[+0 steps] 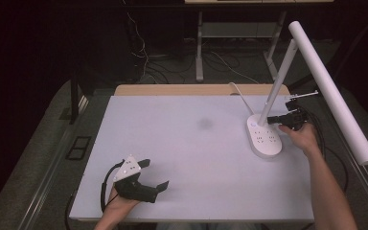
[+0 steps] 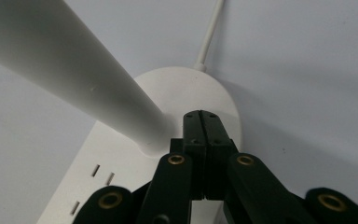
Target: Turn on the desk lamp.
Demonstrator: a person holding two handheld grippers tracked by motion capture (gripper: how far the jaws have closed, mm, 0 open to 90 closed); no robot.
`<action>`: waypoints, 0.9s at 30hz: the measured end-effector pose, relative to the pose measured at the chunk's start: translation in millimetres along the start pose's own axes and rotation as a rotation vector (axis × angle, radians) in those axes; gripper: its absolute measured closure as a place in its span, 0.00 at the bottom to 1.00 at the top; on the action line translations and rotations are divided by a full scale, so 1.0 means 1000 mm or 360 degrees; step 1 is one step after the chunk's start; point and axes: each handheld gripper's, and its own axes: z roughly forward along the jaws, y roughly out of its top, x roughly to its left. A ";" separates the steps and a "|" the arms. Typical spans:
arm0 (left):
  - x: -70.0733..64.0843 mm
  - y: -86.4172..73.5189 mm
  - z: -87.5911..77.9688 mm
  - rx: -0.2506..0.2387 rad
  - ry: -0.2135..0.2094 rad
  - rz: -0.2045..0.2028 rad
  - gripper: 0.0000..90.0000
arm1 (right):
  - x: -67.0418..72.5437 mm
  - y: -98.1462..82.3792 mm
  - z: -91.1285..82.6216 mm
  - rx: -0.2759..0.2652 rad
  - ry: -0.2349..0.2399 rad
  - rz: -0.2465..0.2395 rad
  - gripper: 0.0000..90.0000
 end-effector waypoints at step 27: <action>-0.001 0.000 0.001 0.0008 -0.0014 0.0004 0.00 | -0.002 -0.003 0.002 -0.0028 0.0004 0.0037 1.00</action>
